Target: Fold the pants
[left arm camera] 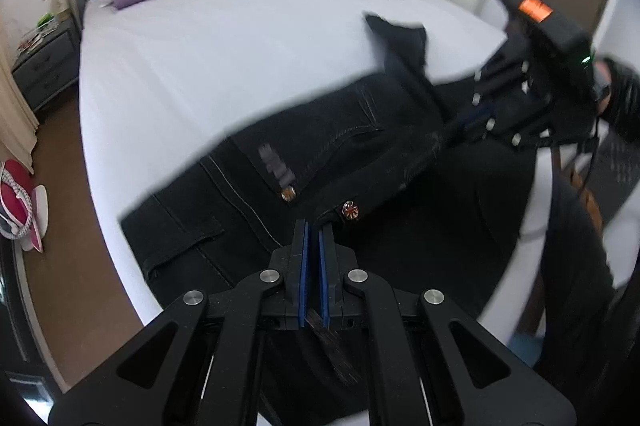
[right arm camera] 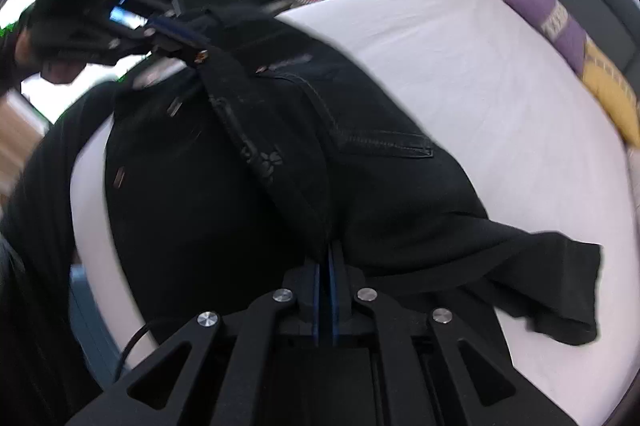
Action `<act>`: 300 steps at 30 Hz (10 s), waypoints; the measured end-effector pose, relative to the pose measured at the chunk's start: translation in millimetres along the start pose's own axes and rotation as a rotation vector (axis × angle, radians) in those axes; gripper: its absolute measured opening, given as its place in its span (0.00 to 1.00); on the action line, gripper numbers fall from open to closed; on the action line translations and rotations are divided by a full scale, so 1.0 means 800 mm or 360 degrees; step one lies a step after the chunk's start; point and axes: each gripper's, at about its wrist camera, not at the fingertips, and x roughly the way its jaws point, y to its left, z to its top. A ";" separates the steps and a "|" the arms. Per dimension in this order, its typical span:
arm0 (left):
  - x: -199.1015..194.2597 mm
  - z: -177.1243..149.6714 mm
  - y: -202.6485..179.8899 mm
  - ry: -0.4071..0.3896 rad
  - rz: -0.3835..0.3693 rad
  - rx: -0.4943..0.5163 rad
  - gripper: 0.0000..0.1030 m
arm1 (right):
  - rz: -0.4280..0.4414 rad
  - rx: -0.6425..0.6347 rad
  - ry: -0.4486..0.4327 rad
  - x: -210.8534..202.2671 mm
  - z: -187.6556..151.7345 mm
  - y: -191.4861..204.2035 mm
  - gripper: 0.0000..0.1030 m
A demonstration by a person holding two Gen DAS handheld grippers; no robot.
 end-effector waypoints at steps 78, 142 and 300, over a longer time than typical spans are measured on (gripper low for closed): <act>0.112 -0.010 -0.134 0.0075 -0.0065 -0.0490 0.45 | -0.0197 0.1967 -0.0539 -0.115 -0.204 -0.247 0.67; 0.120 0.022 -0.134 0.0185 -0.0047 -0.0556 0.46 | -0.0078 0.3356 -0.1469 -0.058 -0.633 -0.196 0.05; 0.064 -0.027 -0.098 0.0043 -0.0167 -0.0631 0.47 | 0.0248 0.3319 -0.1419 -0.028 -0.604 -0.139 0.01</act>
